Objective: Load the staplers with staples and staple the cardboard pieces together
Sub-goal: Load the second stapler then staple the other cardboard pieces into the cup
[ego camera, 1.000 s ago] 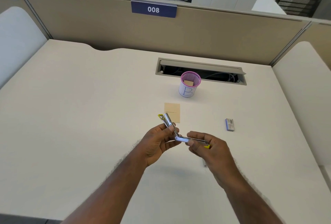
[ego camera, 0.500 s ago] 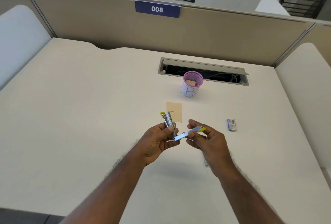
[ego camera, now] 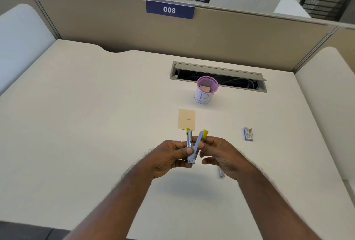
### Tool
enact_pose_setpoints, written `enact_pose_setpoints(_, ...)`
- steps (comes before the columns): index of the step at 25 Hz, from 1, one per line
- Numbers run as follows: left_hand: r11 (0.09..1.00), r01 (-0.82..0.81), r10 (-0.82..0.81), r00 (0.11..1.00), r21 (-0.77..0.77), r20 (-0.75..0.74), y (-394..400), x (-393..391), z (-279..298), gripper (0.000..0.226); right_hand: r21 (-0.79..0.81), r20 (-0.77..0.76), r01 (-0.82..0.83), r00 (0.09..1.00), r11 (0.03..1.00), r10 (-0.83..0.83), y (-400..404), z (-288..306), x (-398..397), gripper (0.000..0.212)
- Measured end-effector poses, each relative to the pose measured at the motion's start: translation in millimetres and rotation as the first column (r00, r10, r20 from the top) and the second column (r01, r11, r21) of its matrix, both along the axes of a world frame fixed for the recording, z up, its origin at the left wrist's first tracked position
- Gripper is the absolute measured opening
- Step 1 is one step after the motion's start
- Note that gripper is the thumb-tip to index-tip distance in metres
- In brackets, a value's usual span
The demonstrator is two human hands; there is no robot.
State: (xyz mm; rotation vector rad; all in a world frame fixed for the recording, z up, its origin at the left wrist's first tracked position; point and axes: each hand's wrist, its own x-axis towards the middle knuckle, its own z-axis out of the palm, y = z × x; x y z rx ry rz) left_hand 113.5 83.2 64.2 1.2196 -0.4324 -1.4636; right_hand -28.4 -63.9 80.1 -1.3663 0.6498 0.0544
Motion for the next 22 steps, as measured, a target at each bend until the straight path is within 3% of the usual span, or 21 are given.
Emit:
enact_pose_setpoints(7,0.999,0.038,-0.040,0.998,0.039,0.048,-2.0,4.1,4.1,0.030,0.092,0.022,-0.047,0.999,0.995,0.045,1.6,-3.7,0.2,0.054)
enact_pose_setpoints(11,1.000,-0.008,0.007,0.992,0.013,0.127,-5.1,7.6,12.7,0.034,0.221,0.061,0.081,0.994,0.972,-0.096,1.9,-14.6,0.6,0.054)
enact_pose_setpoints(19,0.995,-0.097,0.094,0.991,0.029,0.097,-9.5,10.7,16.3,0.022,0.157,0.101,0.179,0.975,0.971,-0.197,1.4,-18.0,4.5,0.057)
enact_pose_setpoints(22,0.988,-0.150,0.142,0.977,0.043,0.156,-12.0,8.3,14.7,0.015,0.146,0.117,0.194,0.970,0.970,-0.211,1.4,-18.2,3.9,0.054)
